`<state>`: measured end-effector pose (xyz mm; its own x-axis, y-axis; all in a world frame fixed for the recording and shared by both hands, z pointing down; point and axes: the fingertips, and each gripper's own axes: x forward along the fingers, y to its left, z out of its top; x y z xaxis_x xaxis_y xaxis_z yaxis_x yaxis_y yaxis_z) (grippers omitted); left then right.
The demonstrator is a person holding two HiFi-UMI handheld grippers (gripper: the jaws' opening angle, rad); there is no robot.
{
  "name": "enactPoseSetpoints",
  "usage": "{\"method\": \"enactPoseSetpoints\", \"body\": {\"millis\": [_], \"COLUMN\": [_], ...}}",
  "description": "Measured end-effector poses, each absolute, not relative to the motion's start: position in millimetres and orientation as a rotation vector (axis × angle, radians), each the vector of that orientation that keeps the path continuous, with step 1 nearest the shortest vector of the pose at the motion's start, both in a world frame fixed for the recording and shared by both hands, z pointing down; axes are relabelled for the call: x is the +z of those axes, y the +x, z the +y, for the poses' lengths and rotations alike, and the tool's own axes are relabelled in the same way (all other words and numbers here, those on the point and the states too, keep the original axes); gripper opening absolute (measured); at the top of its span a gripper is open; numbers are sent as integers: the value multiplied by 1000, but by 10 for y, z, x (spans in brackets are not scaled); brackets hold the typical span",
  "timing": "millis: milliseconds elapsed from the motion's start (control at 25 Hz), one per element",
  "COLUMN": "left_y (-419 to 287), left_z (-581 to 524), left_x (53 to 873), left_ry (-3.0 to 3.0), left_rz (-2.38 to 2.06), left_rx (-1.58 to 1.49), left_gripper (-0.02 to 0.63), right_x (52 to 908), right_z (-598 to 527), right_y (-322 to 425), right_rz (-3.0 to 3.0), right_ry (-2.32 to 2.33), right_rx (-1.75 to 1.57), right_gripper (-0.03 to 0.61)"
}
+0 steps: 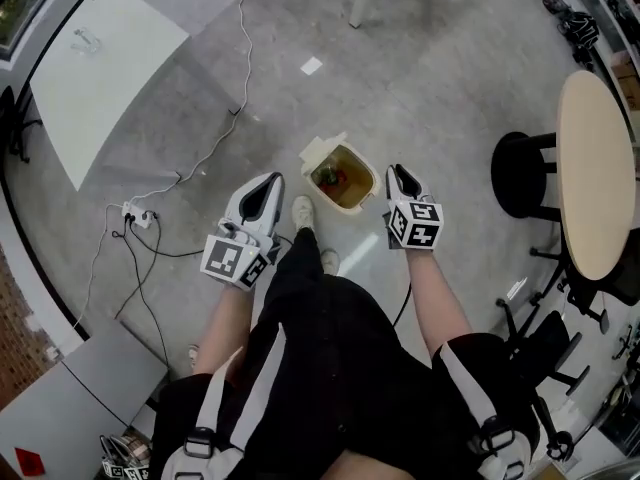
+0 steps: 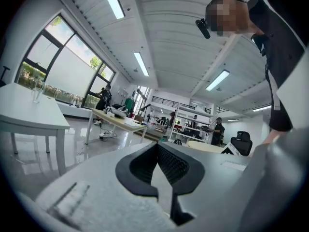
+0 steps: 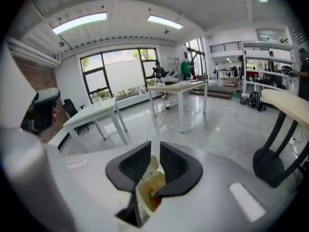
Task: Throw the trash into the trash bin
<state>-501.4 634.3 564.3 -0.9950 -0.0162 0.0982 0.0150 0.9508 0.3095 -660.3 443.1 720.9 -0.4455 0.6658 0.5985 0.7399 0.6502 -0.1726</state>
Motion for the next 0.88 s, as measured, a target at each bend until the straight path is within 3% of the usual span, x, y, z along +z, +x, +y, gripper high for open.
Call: {"method": "enactPoseSetpoints", "body": {"millis": [440, 880], "left_y": [-4330, -3978], "left_z": [6370, 6261], "left_x": [4860, 4510], "left_ry": [-197, -217], "left_rz": [-3201, -3252], "left_rx": [-309, -319], "left_gripper": [2, 2], "right_x": [5304, 4748], "right_z": [4076, 3402], "right_y": [-6430, -5991], "right_rz": [-2549, -2639], "right_ry": [-1331, -1339], "right_rx": [235, 385], "right_gripper": [8, 6]}}
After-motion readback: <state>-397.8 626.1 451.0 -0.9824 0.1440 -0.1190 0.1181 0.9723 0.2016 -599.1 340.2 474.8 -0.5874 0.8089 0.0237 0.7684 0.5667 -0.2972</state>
